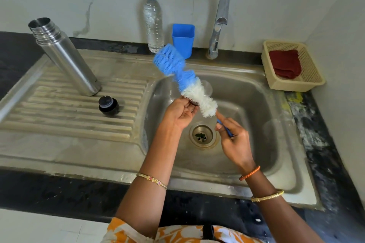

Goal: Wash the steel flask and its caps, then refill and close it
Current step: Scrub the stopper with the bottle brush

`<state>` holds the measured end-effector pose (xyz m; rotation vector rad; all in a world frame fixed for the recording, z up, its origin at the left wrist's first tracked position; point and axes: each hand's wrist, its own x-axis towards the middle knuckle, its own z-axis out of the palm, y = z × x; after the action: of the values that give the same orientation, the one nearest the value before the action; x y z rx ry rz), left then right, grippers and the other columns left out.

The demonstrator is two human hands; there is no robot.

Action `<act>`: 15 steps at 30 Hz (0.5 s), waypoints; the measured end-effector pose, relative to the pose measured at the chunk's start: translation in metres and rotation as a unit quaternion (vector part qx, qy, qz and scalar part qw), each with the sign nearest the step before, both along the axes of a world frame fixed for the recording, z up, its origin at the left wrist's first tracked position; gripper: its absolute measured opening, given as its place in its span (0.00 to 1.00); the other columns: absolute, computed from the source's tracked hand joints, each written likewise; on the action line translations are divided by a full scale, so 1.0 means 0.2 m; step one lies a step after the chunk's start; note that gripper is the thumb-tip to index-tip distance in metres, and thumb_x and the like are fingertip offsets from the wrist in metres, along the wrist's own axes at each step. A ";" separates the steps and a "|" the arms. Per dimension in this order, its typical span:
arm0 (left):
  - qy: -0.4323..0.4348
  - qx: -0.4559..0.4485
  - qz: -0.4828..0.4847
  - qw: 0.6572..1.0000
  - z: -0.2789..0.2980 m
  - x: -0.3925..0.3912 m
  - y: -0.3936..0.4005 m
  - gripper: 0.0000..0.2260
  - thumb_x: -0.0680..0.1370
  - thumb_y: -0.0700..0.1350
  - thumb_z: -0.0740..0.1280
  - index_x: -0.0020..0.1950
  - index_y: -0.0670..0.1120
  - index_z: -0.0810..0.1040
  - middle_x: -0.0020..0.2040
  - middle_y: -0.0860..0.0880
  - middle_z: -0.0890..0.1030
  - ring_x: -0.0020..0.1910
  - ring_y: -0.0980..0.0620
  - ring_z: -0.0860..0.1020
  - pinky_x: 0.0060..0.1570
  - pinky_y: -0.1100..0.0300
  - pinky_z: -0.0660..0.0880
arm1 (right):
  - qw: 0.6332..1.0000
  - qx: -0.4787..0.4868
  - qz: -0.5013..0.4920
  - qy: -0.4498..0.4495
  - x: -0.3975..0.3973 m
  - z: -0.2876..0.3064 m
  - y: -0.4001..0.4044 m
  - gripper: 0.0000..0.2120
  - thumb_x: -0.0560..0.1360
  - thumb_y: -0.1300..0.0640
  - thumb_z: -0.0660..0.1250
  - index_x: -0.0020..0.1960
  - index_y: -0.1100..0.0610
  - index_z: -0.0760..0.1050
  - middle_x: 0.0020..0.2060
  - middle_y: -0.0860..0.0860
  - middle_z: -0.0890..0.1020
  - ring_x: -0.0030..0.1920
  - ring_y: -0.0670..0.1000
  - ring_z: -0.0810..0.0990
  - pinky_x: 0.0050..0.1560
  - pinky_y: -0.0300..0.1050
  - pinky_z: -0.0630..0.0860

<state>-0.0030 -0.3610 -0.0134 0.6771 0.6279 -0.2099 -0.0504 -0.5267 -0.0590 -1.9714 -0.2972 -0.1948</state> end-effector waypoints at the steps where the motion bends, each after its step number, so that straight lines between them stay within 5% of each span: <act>1: 0.001 0.001 0.002 1.000 0.00 -0.01 0.01 0.10 0.82 0.34 0.56 0.47 0.43 0.75 0.38 0.46 0.83 0.43 0.51 0.79 0.54 0.56 0.75 | 1.000 0.005 -0.003 0.003 0.00 0.00 0.00 0.20 0.77 0.67 0.64 0.65 0.50 0.71 0.39 0.44 0.77 0.40 0.37 0.75 0.45 0.31 0.72; 5: 0.008 0.013 -0.014 1.000 -0.01 -0.04 0.00 0.06 0.82 0.39 0.59 0.48 0.44 0.75 0.46 0.45 0.81 0.45 0.51 0.80 0.50 0.59 0.74 | 0.998 0.032 -0.038 0.035 0.09 0.02 -0.03 0.20 0.77 0.68 0.64 0.65 0.52 0.70 0.41 0.47 0.78 0.41 0.34 0.77 0.48 0.25 0.70; 9: 0.006 0.016 -0.009 1.000 -0.03 -0.03 -0.02 0.07 0.83 0.38 0.58 0.48 0.44 0.75 0.38 0.47 0.83 0.43 0.52 0.79 0.50 0.59 0.74 | 0.999 -0.024 -0.025 0.024 0.12 0.03 -0.02 0.18 0.76 0.66 0.64 0.64 0.54 0.75 0.39 0.41 0.78 0.39 0.36 0.77 0.44 0.28 0.71; 12: 0.001 0.014 0.014 1.000 -0.05 0.01 0.02 0.12 0.82 0.33 0.55 0.48 0.43 0.76 0.39 0.46 0.82 0.44 0.50 0.78 0.60 0.52 0.73 | 0.997 -0.079 0.023 0.008 0.07 0.00 -0.02 0.21 0.76 0.64 0.65 0.64 0.46 0.74 0.39 0.42 0.77 0.39 0.43 0.77 0.43 0.40 0.73; 15: -0.008 0.013 0.007 1.000 -0.06 0.03 0.05 0.11 0.80 0.32 0.55 0.52 0.42 0.76 0.46 0.44 0.81 0.47 0.48 0.79 0.69 0.47 0.69 | 0.998 -0.008 0.029 0.057 0.06 -0.01 -0.01 0.22 0.76 0.67 0.65 0.62 0.43 0.73 0.39 0.43 0.78 0.40 0.40 0.77 0.46 0.34 0.73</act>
<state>0.0027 -0.3514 -0.0248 0.6995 0.6212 -0.1841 -0.0379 -0.5286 -0.0617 -1.9787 -0.2820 -0.0418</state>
